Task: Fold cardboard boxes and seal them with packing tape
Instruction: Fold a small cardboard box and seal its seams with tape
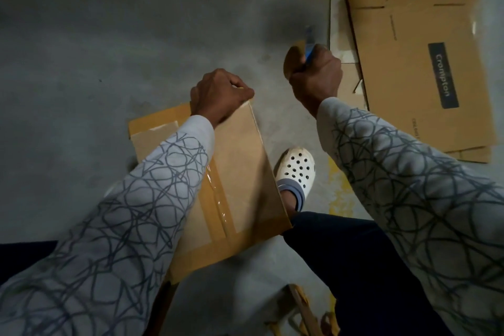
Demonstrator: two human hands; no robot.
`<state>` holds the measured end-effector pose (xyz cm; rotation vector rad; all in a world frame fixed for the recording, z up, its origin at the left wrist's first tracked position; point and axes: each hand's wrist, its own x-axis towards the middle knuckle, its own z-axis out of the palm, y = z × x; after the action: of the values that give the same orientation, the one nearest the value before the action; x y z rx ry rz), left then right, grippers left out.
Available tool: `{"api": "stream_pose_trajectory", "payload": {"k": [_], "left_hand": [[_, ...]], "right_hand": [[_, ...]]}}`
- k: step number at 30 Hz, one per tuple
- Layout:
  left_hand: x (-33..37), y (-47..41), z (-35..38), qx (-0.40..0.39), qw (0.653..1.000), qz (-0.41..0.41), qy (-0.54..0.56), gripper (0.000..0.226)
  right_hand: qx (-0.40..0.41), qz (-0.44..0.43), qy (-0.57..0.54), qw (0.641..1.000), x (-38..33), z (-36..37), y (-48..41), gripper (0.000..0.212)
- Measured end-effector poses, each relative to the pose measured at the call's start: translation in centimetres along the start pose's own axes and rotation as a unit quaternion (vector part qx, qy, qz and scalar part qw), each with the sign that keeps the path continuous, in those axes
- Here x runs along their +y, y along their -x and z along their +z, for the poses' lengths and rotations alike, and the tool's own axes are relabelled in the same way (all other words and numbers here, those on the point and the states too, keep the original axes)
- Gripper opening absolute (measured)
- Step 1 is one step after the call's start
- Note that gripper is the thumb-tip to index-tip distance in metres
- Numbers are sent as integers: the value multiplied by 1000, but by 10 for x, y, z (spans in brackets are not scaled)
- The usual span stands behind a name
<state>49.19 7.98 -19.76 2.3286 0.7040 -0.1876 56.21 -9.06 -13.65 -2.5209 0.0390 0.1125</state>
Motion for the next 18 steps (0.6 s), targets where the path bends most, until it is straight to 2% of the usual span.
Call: {"api": "stream_pose_trajectory", "payload": {"k": [2,5,9,11,14,15,16,17,18], "left_hand": [[7,-3,3,-14,999,-30,-15,38],[16,-1,5,-28,996,-54,-63,28],[35,4,12,-40,987,-64,-145,28],[43,7,18,-41,978,-63,-192,33],[48,7,22,-46,969,-59,-235,37],[48,5,19,-66,973,-64,-210,38],[45,1,13,-92,984,-75,-132,42],[43,-4,2,-127,988,-92,2,45],[42,-5,-14,-152,970,-112,154,45]], "right_hand": [[9,1,14,1000,4,-7,-5,29],[-2,11,15,1000,9,-14,-8,34],[-53,4,13,998,11,-16,-2,33],[-78,27,-20,996,7,-14,1,35],[-119,105,-139,977,-3,-15,2,42],[-134,130,-186,964,-8,-18,3,41],[-149,149,-229,950,-12,-22,4,36],[-160,164,-268,936,-16,-27,6,31],[-167,183,-308,919,-21,-33,8,28]]}}
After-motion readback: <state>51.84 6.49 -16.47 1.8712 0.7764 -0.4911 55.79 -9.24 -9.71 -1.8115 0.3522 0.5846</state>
